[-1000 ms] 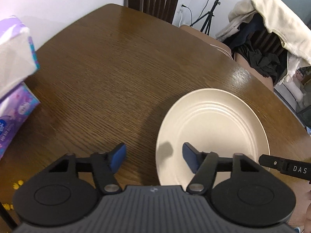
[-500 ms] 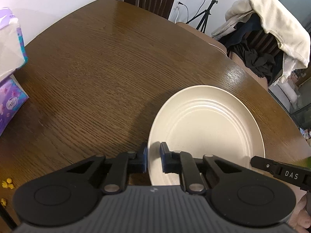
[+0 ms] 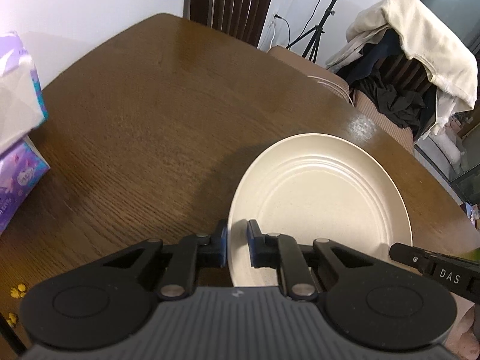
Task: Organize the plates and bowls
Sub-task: 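Lift the left tool's plate while the right tool lifts its plate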
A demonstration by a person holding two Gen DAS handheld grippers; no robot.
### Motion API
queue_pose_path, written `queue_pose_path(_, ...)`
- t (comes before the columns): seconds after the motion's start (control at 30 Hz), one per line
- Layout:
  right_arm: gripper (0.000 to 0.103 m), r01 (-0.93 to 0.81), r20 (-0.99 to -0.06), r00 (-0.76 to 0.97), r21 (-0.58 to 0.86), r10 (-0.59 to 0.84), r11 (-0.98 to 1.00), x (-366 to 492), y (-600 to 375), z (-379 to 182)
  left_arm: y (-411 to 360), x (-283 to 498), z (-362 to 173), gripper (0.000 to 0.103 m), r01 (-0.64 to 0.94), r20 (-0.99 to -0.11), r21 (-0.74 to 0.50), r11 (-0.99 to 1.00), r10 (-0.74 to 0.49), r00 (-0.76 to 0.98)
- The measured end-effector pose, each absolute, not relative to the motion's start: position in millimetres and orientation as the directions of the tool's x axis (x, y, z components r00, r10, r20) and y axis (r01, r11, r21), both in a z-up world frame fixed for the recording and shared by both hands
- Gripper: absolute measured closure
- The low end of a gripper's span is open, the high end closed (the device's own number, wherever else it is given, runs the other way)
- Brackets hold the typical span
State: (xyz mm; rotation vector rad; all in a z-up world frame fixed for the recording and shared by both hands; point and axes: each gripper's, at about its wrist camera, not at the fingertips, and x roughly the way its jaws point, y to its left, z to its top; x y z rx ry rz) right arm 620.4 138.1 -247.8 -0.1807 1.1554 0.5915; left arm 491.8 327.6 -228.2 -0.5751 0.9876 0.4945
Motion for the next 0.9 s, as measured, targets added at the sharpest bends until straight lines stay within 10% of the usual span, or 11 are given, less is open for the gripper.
queue_pose_path(0.9, 0.095, -0.499, -0.85, 0.378, 0.146, 0.366, 0.854, 610.0, 124.0, -174.6, 309.9, 487.3, -160.1, 0.089, -0.567, -0.824, -0.237, 0.789, 0.146, 0.548)
